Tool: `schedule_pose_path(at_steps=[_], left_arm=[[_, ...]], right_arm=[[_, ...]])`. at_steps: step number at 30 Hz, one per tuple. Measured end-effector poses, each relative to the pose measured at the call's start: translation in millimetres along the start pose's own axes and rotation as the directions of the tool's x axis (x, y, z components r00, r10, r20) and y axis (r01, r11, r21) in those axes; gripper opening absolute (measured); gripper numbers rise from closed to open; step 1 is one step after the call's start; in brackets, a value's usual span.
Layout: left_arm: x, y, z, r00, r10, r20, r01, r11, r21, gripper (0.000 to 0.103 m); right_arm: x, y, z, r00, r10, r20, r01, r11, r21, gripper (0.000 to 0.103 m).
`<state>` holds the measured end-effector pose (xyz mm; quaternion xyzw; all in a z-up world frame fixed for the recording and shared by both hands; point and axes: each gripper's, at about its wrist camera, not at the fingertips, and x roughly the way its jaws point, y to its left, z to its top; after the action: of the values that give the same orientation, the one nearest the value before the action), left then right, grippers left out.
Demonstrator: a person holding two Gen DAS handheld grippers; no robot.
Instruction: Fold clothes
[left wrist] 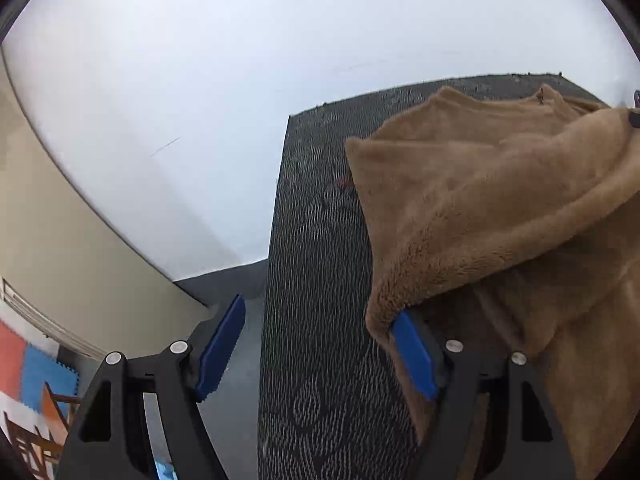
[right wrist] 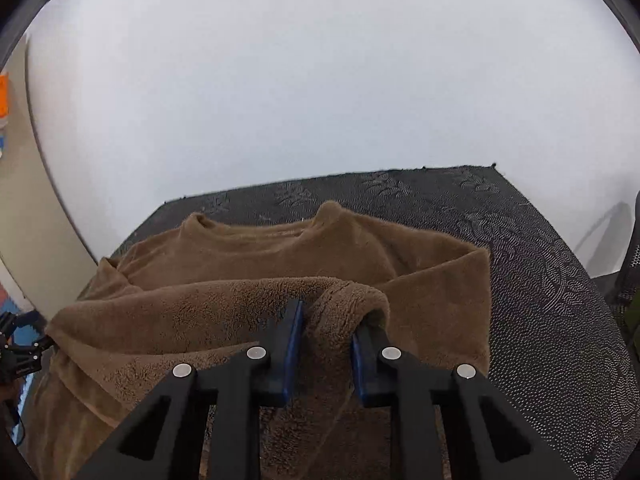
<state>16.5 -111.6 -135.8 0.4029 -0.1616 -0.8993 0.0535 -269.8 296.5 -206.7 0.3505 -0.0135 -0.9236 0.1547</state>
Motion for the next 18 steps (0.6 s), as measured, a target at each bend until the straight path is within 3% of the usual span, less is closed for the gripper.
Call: schedule_pose_path(at_steps=[2,5,9,12,14,16,18], left_arm=[[-2,-7,-2,1.000,-0.015,-0.005,0.015,0.999,0.038,0.078],[-9,-5,1,0.984,-0.174,-0.034,0.176,0.983,0.044,0.078],[-25,9,14,0.929,-0.369,-0.027,0.368,0.930,-0.017,0.079],[-34,33,30,0.879,-0.474,0.047,0.476,0.869,-0.140,0.082],[-27,49,45,0.862,-0.502,0.065,0.502,0.831,-0.240,0.084],[-6,59,61,0.870,-0.490,0.056,0.481,0.816,-0.320,0.084],[28,63,80,0.863,-0.504,0.032,0.477,0.792,-0.381,0.084]], right_arm=[[12,-1,-6,0.999,-0.006,-0.052,0.006,1.000,0.008,0.023],[21,-15,-13,0.993,0.030,-0.110,-0.022,0.997,0.078,0.023],[19,-15,-13,0.992,0.041,-0.117,-0.032,0.997,0.075,0.024],[23,-13,-14,0.993,0.034,-0.114,-0.027,0.997,0.067,0.024],[24,-14,-15,0.993,0.044,-0.111,-0.035,0.996,0.088,0.024],[25,-16,-17,0.993,0.051,-0.105,-0.040,0.994,0.105,0.024],[20,-15,-19,0.993,0.053,-0.102,-0.042,0.994,0.103,0.024]])
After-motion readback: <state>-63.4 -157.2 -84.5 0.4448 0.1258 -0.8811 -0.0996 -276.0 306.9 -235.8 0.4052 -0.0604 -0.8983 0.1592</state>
